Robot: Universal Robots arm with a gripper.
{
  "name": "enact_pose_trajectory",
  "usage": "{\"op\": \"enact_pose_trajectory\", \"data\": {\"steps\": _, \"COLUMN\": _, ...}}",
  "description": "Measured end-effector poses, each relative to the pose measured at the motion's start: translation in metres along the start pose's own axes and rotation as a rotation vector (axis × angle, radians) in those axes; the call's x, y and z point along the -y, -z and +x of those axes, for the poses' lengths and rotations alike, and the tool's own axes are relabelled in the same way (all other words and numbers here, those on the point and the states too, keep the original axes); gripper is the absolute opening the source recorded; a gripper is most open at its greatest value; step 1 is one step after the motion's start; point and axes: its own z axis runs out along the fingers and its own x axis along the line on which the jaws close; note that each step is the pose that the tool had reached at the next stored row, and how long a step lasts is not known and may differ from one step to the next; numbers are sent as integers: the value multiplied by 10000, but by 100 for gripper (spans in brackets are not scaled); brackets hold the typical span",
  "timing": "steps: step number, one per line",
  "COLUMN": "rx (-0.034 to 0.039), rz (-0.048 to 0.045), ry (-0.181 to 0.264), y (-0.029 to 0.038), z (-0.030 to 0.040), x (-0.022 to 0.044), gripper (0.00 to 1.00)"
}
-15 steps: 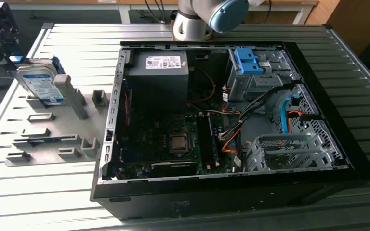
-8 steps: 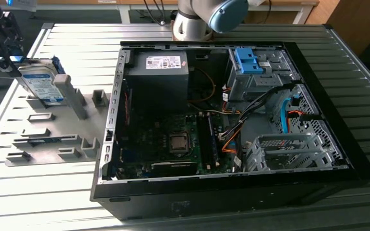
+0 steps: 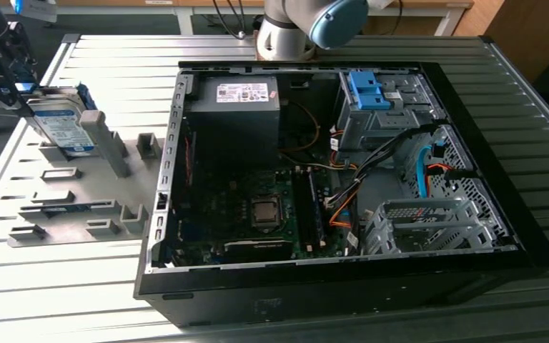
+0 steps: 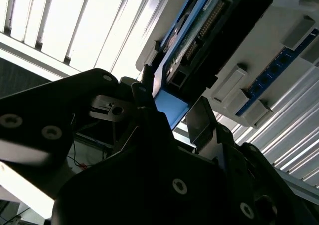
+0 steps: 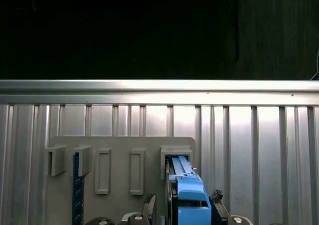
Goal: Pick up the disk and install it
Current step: 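Pick up the disk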
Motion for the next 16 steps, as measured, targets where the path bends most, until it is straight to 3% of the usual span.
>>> {"op": "enact_pose_trajectory", "data": {"steps": 16, "rx": -2, "rz": -3, "ry": -1, "y": -55, "z": -30, "x": -11, "gripper": 52}}
